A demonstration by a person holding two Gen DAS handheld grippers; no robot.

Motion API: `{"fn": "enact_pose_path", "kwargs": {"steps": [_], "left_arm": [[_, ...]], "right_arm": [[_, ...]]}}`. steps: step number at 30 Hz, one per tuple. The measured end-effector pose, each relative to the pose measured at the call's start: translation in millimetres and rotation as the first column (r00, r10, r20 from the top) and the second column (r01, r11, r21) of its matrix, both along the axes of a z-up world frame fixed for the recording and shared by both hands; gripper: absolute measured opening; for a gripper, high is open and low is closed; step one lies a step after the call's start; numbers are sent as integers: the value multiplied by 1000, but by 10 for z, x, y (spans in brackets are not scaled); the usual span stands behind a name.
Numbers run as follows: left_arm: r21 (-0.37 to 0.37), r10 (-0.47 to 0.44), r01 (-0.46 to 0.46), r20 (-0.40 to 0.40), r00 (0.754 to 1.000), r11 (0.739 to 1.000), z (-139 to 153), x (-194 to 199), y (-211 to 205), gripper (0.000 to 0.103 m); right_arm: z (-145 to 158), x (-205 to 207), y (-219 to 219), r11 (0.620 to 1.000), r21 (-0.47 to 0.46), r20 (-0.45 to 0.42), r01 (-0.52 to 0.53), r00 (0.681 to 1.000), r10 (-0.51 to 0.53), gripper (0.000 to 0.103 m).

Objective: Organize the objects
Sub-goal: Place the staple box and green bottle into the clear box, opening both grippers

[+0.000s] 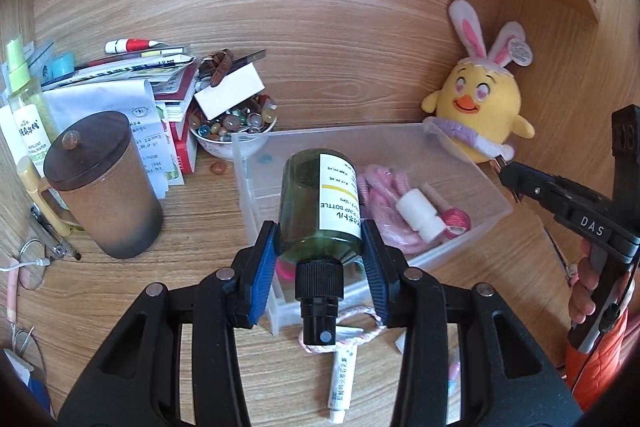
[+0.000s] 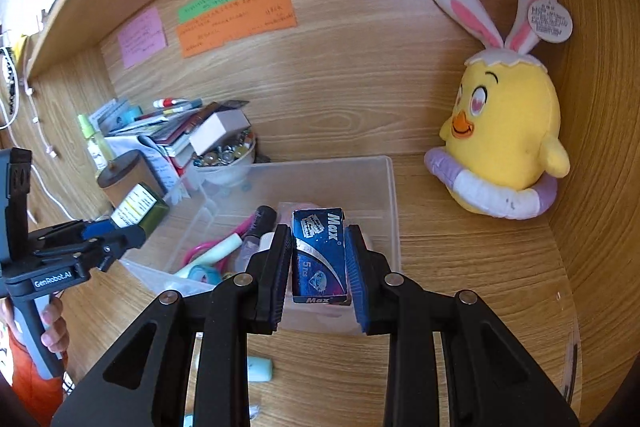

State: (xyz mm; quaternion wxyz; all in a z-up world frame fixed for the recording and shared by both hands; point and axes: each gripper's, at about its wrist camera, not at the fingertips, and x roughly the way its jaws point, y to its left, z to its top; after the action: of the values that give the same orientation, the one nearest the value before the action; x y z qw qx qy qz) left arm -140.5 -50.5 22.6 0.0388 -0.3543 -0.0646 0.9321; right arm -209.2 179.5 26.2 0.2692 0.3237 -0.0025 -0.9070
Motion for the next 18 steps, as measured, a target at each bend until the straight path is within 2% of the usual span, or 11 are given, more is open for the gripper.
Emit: {"fn": "enact_pose_path", "kwargs": {"steps": [5,9,18], "left_arm": [[-28,0,0,16,1000,1000,-42,-111,48,42],[-22,1,0,32,999,1000,-75,-194,73,42],[-43,-20,21,15,1000,999,-51,-152,190,43]], "right_arm": [[-147,-147,-90,1000,26,41,-4,999,3,25],[-246,-177,-210,997,68,53,-23,998,20,25],[-392,-204,-370,992,102,91,-75,994,66,25]]}}
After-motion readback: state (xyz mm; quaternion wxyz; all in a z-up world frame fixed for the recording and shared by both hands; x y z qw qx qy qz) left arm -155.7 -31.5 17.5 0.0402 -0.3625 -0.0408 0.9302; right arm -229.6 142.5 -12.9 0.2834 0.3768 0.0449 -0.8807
